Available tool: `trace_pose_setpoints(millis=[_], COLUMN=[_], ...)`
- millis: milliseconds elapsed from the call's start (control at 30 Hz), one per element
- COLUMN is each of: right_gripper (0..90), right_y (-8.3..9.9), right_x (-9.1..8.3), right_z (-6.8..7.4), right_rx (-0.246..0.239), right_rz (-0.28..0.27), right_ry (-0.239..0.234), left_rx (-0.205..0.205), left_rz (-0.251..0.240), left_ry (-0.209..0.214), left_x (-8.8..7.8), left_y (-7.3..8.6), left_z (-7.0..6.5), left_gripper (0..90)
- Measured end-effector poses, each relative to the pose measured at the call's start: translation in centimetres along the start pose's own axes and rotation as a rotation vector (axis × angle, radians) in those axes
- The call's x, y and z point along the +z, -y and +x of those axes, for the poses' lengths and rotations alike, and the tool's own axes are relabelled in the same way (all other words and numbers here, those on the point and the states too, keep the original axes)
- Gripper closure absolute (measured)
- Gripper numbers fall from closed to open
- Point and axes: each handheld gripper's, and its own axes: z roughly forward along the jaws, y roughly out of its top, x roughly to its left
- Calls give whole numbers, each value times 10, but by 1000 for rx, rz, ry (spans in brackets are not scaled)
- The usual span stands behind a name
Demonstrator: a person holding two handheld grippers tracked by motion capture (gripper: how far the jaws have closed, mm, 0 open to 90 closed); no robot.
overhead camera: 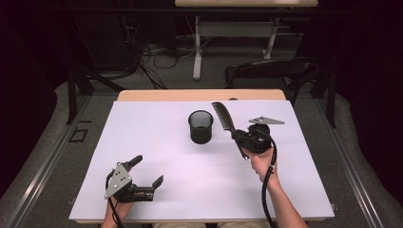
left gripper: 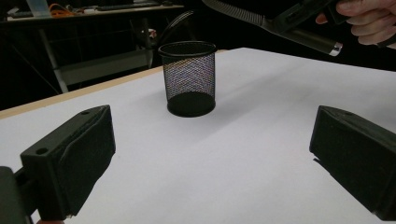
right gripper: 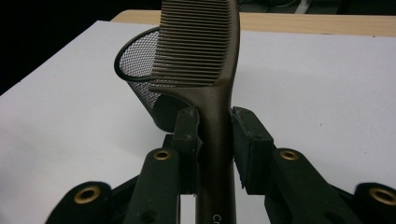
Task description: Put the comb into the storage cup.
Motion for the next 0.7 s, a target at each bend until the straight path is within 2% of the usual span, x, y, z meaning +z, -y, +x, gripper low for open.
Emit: trace_pose_setpoints(millis=[700], right_gripper=[729], right_y=[-14], right_x=[3], right_z=[13], right_rx=[-57], right_rz=[-49], right_ry=[-40], left_rx=[1], left_rz=[2], left_ry=[2], left_x=[0], left_y=[0], left_z=[0], left_gripper=[4])
